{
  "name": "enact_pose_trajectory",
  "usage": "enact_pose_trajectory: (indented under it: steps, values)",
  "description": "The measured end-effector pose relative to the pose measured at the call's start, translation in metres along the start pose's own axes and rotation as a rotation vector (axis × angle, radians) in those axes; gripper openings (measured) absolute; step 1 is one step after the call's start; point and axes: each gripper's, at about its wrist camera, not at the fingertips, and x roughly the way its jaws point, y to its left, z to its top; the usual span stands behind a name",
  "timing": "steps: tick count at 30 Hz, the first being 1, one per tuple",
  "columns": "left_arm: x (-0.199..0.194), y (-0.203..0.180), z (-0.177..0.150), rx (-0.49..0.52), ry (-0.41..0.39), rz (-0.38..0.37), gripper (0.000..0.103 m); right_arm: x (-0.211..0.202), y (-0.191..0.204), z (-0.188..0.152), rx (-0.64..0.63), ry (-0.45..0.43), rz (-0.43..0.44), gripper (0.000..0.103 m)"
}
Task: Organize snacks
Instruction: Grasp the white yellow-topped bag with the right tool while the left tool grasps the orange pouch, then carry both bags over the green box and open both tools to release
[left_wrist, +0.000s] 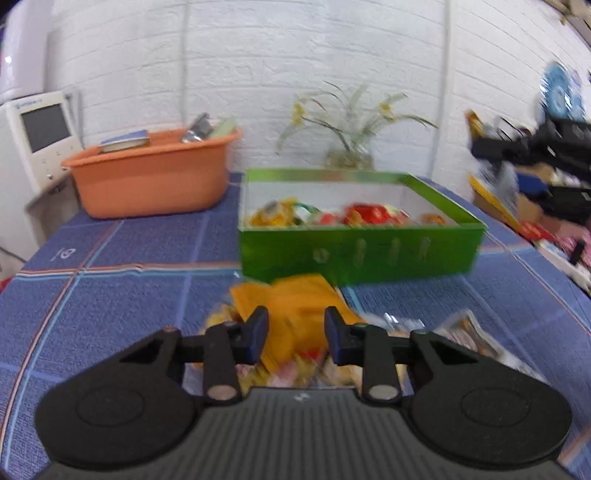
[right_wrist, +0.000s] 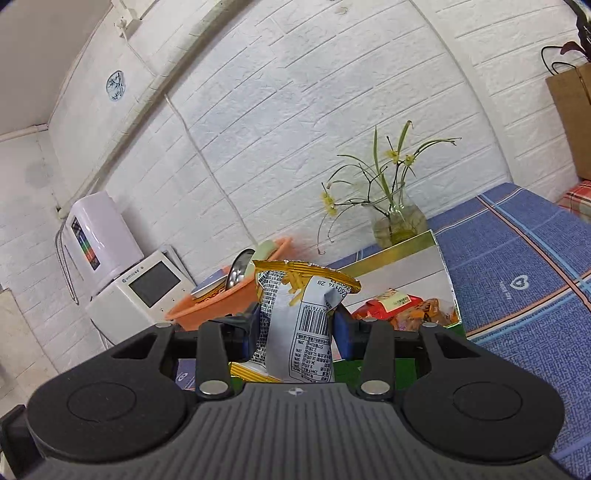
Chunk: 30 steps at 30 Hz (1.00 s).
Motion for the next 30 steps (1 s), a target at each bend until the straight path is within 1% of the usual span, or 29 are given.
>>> enact_pose_trajectory:
  steps: [2, 3, 4, 5, 6, 7, 8, 9, 11, 12, 14, 16, 20, 21, 23, 24, 26, 28, 30]
  values:
    - [-0.013, -0.006, -0.008, 0.021, 0.024, -0.065, 0.029, -0.004, 0.001, 0.003, -0.005, -0.014, 0.007, 0.071]
    - [-0.019, -0.009, -0.011, 0.033, 0.031, -0.087, 0.034, -0.006, 0.002, 0.005, -0.012, -0.023, 0.008, 0.071]
    - [-0.025, -0.012, -0.014, 0.057, 0.023, -0.082, 0.041, -0.008, 0.002, 0.007, -0.018, -0.033, 0.007, 0.071]
    - [-0.029, -0.015, -0.014, 0.094, 0.007, -0.058, 0.062, -0.01, 0.003, 0.008, -0.019, -0.044, 0.007, 0.071]
    - [-0.033, -0.019, -0.013, 0.142, -0.022, -0.021, 0.079, -0.011, 0.003, 0.009, -0.018, -0.047, 0.011, 0.071]
    - [-0.035, -0.021, -0.01, 0.197, -0.06, 0.026, 0.089, -0.012, 0.002, 0.01, -0.015, -0.047, 0.016, 0.071]
    - [-0.034, -0.021, -0.006, 0.248, -0.089, 0.059, 0.103, -0.012, 0.002, 0.011, -0.009, -0.049, 0.018, 0.071]
    - [-0.033, -0.022, -0.002, 0.308, -0.114, 0.063, 0.102, -0.013, 0.001, 0.012, -0.005, -0.051, 0.02, 0.071]
    - [-0.021, -0.02, 0.011, 0.442, -0.103, 0.013, 0.103, -0.014, -0.001, 0.013, -0.003, -0.056, 0.021, 0.071]
    - [-0.013, -0.019, 0.016, 0.493, -0.091, -0.011, 0.103, -0.015, -0.003, 0.014, 0.002, -0.059, 0.019, 0.071]
    - [0.006, -0.014, 0.027, 0.584, -0.034, -0.071, 0.103, -0.016, -0.006, 0.015, 0.011, -0.062, 0.017, 0.071]
    - [0.023, -0.007, 0.036, 0.629, 0.037, -0.122, 0.102, -0.016, -0.009, 0.017, 0.023, -0.068, 0.009, 0.072]
    - [0.046, 0.005, 0.043, 0.621, 0.137, -0.284, 0.102, -0.017, -0.017, 0.02, 0.039, -0.079, -0.009, 0.072]
    - [0.051, 0.006, 0.042, 0.618, 0.17, -0.304, 0.102, -0.017, -0.02, 0.02, 0.042, -0.079, -0.013, 0.071]
    - [0.062, 0.004, 0.034, 0.635, 0.236, -0.308, 0.102, -0.016, -0.023, 0.02, 0.046, -0.076, -0.022, 0.071]
    - [0.064, 0.003, 0.029, 0.644, 0.247, -0.3, 0.102, -0.015, -0.024, 0.02, 0.048, -0.073, -0.026, 0.072]
    - [0.061, 0.002, 0.026, 0.614, 0.245, -0.315, 0.1, -0.013, -0.026, 0.02, 0.049, -0.067, -0.034, 0.071]
    - [0.054, -0.003, 0.023, 0.611, 0.226, -0.283, 0.095, -0.012, -0.026, 0.019, 0.047, -0.058, -0.037, 0.071]
    - [0.046, -0.009, 0.017, 0.596, 0.201, -0.25, 0.084, -0.011, -0.026, 0.018, 0.053, -0.048, -0.034, 0.071]
